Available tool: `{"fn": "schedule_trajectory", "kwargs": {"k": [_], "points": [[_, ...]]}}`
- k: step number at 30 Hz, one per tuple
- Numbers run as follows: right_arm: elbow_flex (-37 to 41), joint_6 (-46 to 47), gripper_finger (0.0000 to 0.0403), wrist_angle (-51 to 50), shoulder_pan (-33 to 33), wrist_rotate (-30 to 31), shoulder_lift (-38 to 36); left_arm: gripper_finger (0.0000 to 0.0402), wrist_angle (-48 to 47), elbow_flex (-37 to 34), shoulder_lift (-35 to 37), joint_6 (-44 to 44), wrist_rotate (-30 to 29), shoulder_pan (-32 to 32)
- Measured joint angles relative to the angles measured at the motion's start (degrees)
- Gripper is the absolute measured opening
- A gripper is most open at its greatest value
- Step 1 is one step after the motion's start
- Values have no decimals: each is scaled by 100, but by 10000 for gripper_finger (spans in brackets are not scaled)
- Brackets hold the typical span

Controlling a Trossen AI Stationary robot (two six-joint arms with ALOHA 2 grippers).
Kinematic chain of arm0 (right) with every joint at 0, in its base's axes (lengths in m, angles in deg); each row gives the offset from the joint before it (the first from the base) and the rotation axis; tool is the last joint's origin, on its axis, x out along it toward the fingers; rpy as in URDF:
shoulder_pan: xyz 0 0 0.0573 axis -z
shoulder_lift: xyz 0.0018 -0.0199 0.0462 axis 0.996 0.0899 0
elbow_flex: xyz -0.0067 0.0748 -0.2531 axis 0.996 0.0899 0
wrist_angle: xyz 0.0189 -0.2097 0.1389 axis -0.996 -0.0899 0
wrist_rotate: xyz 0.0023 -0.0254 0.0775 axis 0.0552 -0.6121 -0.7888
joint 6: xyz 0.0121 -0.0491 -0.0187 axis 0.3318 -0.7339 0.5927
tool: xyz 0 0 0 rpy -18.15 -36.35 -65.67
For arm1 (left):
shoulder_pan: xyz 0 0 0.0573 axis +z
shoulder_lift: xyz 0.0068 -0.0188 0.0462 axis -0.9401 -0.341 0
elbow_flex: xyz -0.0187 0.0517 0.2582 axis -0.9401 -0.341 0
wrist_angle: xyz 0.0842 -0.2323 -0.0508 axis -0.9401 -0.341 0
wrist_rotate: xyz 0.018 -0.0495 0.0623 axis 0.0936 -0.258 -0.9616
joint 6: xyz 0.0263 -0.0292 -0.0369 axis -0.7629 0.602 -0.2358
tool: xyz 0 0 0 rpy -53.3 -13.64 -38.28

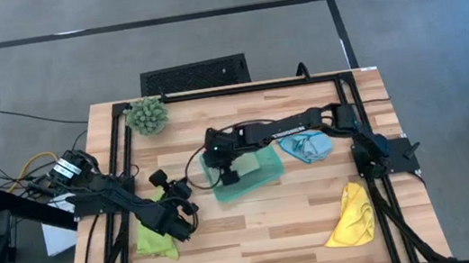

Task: Fold microfiber towels
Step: Put the green towel into the bin

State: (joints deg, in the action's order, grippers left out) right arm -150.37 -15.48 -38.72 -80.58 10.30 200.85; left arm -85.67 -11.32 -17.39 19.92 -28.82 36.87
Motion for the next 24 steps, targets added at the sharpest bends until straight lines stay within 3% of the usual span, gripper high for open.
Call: {"fn": "schedule_trajectory", "kwargs": {"k": [5,10,16,24], "points": [[-26,62,31,604,-89,26,265,0,221,-22,0,-206,48,154],[4,66,18,602,-74,70,160,0,292,3,0,-410,84,208],[-11,271,9,-129,72,77,-391,0,292,3,0,-422,100,204],[94,1015,20,204,119,39,-48,0,304,3,0,-423,215,203]]}}
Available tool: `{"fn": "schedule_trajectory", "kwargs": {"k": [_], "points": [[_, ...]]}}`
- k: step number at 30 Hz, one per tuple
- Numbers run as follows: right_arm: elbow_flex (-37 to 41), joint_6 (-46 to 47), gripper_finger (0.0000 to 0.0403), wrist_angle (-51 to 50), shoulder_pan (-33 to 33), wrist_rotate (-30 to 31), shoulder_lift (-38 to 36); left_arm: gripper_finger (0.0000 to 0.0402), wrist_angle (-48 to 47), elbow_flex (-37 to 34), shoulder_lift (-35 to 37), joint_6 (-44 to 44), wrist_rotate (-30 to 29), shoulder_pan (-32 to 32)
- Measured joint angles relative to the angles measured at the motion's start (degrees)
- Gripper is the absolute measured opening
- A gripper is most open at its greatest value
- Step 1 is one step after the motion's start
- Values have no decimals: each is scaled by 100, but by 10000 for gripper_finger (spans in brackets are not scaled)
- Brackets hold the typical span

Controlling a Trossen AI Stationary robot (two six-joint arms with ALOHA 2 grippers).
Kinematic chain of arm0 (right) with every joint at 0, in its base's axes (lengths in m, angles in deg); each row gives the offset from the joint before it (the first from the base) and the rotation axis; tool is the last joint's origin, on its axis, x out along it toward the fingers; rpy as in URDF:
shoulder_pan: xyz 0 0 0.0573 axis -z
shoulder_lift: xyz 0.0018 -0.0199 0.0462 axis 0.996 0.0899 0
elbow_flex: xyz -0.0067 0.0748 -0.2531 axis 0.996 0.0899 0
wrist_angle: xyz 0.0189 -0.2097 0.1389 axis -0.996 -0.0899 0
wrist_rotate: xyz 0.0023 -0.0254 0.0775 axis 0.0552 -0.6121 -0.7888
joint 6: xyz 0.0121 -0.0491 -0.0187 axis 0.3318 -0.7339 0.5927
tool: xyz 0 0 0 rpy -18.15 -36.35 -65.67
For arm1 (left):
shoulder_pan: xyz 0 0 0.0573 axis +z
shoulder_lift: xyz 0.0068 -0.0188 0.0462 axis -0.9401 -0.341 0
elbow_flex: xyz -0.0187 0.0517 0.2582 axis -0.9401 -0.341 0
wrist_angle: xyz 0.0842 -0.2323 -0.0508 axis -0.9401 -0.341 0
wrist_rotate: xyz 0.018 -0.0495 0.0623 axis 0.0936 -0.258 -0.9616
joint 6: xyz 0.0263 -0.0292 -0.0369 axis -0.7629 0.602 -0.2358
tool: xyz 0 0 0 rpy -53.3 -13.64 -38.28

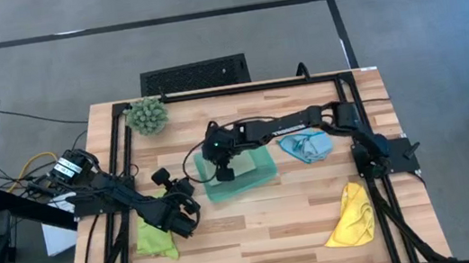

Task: Fold microfiber towels
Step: Put the green towel into the bin

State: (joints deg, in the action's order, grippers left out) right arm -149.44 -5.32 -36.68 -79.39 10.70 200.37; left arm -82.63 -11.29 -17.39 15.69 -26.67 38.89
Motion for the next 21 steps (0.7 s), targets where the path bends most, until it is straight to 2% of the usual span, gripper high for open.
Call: {"fn": "schedule_trajectory", "kwargs": {"k": [8,13,18,21], "points": [[16,-63,10,767,-201,38,529,0,8,0,0,-2,-4,3],[9,-7,19,1022,-168,35,521,0,9,0,0,-2,-23,3],[0,-10,14,687,-129,205,101,0,8,2,0,-2,-25,3],[5,-10,11,96,-105,221,-137,0,-5,2,0,-2,-18,3]]}}
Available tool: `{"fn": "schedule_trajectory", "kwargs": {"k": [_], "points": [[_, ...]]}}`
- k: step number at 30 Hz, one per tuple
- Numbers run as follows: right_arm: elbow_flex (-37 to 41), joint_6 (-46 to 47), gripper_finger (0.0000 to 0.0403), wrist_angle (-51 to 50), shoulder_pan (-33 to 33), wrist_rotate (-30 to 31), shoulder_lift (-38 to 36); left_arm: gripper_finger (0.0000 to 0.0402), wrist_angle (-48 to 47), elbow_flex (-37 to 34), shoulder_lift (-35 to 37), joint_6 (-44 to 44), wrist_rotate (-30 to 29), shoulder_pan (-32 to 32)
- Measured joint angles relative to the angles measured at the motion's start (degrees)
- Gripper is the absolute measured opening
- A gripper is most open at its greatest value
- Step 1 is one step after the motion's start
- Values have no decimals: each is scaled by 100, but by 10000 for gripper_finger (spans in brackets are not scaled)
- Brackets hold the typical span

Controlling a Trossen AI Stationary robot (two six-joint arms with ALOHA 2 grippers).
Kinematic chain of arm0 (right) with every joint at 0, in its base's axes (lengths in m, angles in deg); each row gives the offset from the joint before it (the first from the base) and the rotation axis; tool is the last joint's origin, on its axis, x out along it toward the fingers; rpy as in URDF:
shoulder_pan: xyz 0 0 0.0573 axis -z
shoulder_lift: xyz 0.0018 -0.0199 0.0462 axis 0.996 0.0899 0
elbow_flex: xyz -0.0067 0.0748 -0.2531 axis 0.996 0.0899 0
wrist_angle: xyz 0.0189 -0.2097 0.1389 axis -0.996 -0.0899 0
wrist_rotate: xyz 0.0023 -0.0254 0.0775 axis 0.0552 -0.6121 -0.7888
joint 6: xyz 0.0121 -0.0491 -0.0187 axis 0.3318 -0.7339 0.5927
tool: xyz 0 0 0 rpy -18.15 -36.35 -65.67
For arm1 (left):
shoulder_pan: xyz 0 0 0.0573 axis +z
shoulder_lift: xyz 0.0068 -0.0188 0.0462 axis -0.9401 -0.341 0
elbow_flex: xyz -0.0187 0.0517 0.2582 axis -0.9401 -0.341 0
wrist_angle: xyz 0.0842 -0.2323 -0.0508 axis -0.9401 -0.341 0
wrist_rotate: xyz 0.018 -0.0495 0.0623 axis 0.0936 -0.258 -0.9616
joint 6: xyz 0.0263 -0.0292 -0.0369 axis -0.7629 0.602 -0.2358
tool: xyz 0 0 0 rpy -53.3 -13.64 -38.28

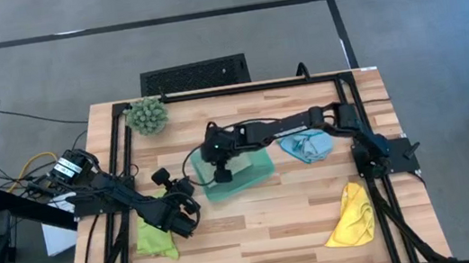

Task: Fold microfiber towels
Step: Put the green towel into the bin

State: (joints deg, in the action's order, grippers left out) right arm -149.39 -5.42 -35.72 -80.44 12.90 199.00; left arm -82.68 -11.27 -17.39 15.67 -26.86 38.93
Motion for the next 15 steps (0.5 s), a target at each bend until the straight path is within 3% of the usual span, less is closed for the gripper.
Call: {"fn": "schedule_trajectory", "kwargs": {"k": [4,8,15], "points": [[83,1,12,-699,41,14,-164,0,-9,2,0,-2,68,0],[552,194,12,-764,61,15,-279,0,4,2,0,29,188,1],[1663,733,12,453,61,277,-536,0,906,-124,0,-399,446,185]]}}
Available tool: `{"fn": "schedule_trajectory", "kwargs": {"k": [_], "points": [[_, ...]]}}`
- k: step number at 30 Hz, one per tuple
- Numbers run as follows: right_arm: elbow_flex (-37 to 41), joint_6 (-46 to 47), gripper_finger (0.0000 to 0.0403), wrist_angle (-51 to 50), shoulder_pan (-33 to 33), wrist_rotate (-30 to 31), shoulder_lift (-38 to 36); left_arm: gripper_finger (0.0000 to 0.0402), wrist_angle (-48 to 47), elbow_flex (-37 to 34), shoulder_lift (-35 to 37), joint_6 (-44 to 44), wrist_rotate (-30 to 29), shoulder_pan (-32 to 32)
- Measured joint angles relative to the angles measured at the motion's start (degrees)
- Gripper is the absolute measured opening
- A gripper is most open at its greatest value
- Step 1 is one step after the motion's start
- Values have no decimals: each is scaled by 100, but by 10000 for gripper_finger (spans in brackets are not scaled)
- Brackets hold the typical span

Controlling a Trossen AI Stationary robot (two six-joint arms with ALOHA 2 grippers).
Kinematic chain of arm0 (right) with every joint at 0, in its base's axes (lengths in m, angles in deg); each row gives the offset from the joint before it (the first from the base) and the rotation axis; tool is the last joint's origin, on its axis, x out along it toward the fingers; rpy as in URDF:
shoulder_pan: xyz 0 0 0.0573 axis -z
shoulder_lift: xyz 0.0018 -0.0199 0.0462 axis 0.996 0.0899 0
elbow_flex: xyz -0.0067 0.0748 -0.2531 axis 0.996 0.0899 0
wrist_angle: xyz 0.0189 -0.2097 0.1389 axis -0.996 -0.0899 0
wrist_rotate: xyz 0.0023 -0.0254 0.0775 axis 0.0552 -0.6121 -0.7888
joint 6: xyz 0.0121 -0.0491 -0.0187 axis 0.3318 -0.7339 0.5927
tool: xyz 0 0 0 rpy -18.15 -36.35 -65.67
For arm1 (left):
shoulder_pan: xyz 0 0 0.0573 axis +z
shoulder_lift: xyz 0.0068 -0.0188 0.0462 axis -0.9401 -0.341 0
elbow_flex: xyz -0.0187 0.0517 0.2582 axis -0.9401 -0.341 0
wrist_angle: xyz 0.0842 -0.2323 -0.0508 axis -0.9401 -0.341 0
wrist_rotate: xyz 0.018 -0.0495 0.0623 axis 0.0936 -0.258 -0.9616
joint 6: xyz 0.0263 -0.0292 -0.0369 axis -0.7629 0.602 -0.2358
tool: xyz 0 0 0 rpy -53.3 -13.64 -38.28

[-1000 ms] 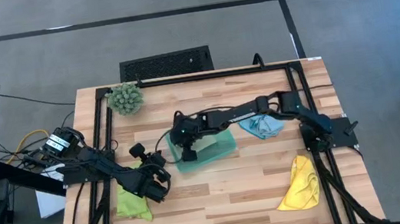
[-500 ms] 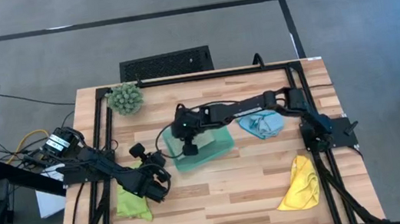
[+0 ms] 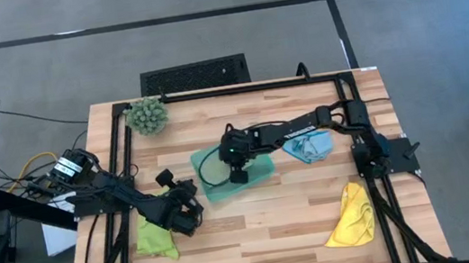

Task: Fold microfiber towels
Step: Put the green towel into the bin, then adjust the bin

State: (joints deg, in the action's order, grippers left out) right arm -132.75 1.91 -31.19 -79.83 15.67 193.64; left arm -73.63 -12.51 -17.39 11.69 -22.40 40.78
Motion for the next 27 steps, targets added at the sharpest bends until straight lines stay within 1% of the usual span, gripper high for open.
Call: {"fn": "schedule_trajectory", "kwargs": {"k": [2,4,7,10,13,16,19,22,25,27], "points": [[193,177,15,320,0,3,0,0,457,-113,0,-346,-9,150],[278,265,15,550,0,9,0,0,735,-180,0,-574,-166,357],[332,270,13,755,0,245,0,0,725,-151,0,-911,-394,673],[332,270,11,940,24,600,0,0,738,-101,0,-1320,-429,951],[331,234,14,950,119,676,0,0,743,-44,0,-1604,-451,1203],[331,64,16,795,194,752,-27,0,683,21,7,-1842,-678,1368],[335,-184,13,590,164,757,-313,0,269,124,121,-1860,-931,1415],[326,-385,10,403,-14,748,-619,0,-183,190,403,-1667,-1067,1395],[330,-541,12,41,-295,727,-839,0,-484,194,776,-1395,-933,1219],[328,-819,17,-308,-539,651,-992,0,-572,194,1009,-1206,-799,1010]]}}
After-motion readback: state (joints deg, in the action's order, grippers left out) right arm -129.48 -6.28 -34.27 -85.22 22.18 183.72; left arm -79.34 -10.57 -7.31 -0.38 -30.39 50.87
